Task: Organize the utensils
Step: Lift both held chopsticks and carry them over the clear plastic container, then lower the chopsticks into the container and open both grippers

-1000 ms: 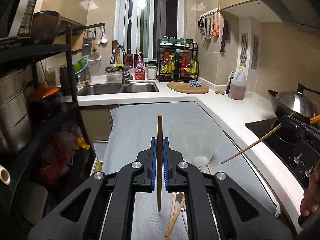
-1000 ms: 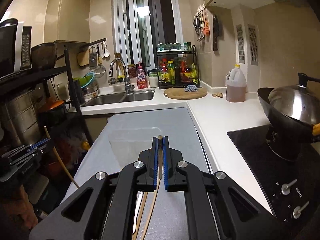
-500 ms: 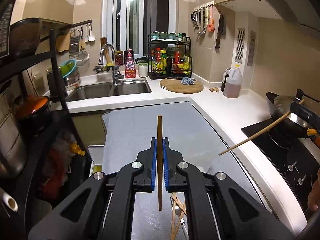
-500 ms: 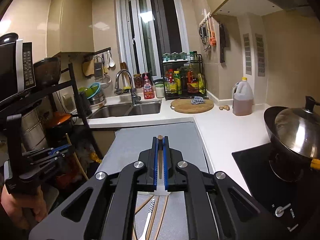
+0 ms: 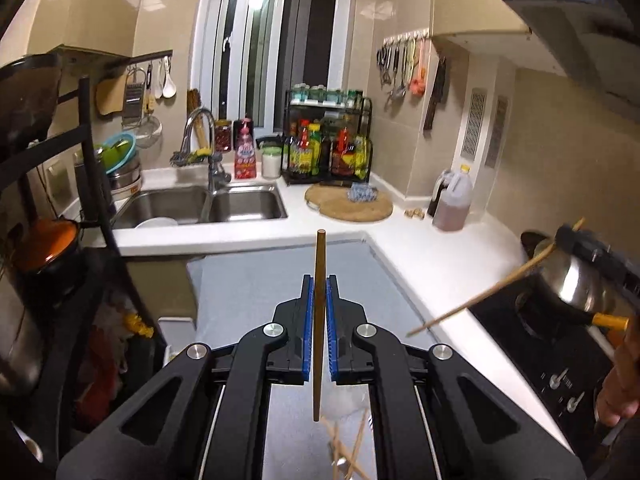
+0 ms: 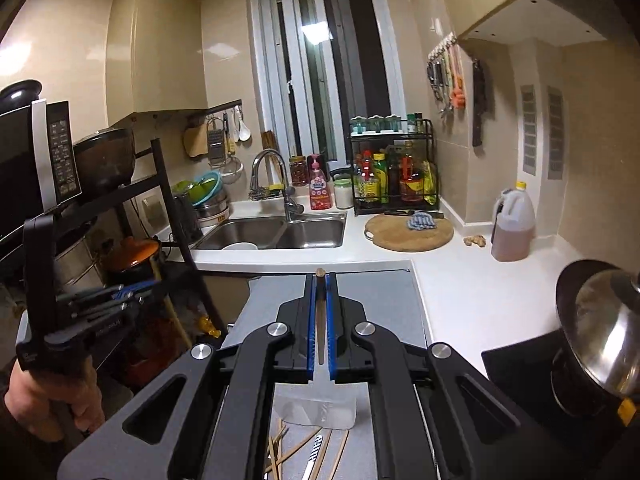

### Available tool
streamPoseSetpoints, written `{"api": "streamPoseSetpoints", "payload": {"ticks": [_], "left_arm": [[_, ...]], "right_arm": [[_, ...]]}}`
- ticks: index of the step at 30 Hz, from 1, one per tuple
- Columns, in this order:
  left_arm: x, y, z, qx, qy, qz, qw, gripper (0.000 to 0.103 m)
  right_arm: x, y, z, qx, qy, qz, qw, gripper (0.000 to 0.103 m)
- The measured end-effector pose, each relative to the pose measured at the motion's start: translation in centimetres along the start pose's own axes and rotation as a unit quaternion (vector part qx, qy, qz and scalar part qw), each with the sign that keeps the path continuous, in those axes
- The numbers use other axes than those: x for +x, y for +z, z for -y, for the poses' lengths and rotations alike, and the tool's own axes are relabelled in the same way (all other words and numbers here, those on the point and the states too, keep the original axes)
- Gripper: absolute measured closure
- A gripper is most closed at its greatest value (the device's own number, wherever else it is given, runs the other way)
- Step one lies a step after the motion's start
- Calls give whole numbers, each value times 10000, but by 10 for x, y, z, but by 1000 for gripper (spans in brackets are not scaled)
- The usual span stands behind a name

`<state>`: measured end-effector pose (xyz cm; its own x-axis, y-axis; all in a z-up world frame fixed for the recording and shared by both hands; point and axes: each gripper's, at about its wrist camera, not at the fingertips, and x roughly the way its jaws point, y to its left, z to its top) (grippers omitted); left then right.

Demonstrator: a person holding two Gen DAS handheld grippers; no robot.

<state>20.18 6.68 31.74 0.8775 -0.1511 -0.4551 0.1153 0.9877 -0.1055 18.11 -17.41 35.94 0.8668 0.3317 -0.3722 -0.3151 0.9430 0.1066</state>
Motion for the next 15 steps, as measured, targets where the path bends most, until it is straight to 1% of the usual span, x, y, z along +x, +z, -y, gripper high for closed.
{"api": "streamPoseSetpoints", "payload": {"ticks": [3, 5, 10, 12, 15], "left_arm": [[11, 14, 4, -139, -202, 164, 9996, 97], [21, 15, 10, -127, -240, 208, 9994, 97], [63, -1, 16, -180, -284, -85, 9994, 97], [76, -9, 14, -206, -283, -213, 9992, 97], [92, -23, 11, -219, -262, -420, 9985, 97]], "right_arm": [[5, 2, -6, -173, -15, -124, 9998, 98], [12, -2, -7, -225, -24, -251, 9994, 98], [41, -18, -1, -217, -62, -627, 9978, 98], [54, -25, 1, -188, -11, -803, 9966, 98], [76, -40, 4, -210, -58, -1083, 9939, 98]]}}
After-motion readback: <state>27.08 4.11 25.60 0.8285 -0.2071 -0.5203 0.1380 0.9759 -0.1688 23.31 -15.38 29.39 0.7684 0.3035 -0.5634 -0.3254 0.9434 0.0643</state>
